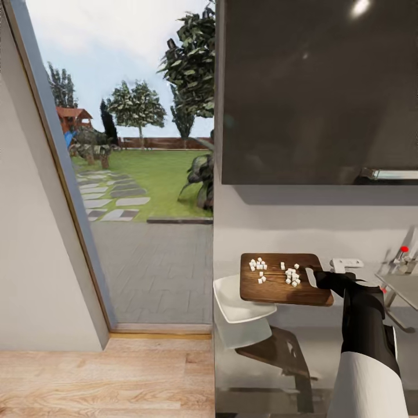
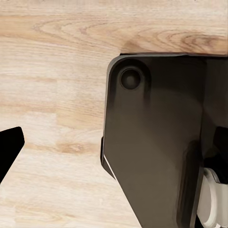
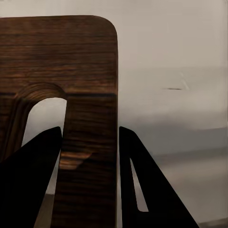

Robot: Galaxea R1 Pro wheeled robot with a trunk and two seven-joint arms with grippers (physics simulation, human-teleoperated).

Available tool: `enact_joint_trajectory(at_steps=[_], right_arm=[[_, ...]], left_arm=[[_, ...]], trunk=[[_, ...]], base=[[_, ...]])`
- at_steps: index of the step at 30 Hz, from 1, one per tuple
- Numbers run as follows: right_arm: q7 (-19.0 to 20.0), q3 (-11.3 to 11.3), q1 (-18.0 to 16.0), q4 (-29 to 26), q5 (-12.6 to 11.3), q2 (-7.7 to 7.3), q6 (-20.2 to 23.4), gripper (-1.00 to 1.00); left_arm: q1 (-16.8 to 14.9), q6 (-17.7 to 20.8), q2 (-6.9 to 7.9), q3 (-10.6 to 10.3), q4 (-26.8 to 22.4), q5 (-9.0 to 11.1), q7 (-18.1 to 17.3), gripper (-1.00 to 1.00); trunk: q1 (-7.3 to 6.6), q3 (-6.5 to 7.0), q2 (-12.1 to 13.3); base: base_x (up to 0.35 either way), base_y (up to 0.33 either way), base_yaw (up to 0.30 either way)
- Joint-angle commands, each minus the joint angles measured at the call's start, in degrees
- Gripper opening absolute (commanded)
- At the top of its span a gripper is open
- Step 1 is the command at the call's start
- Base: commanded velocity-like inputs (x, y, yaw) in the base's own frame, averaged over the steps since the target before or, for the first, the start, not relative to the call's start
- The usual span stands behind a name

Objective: In the kitchen, take the Vidalia onion out of the sink, dice it on the chopping board with the paring knife, put the diced onion into the bowl on the countertop, then place both the paring knife and the chopping board into the sink.

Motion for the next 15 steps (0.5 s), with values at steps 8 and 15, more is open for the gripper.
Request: enact_joint_trajectory(at_steps=[8,15], right_arm=[[0.66,-0.01,-0.05,-0.01,3.49,0.49,-0.22,-1.00],[0.59,0.00,-0.05,0.01,3.66,0.76,-0.33,-1.00]], left_arm=[[0.02,-0.11,0.03,-0.29,-0.06,0.37,0.33,1.00],[0.03,-0.11,0.03,-0.29,-0.06,0.37,0.33,1.00]], trunk=[[0.03,0.73,-0.03],[0.03,1.38,-0.03]], base=[[0.000,0.000,0.000],[0.000,0.000,0.000]])
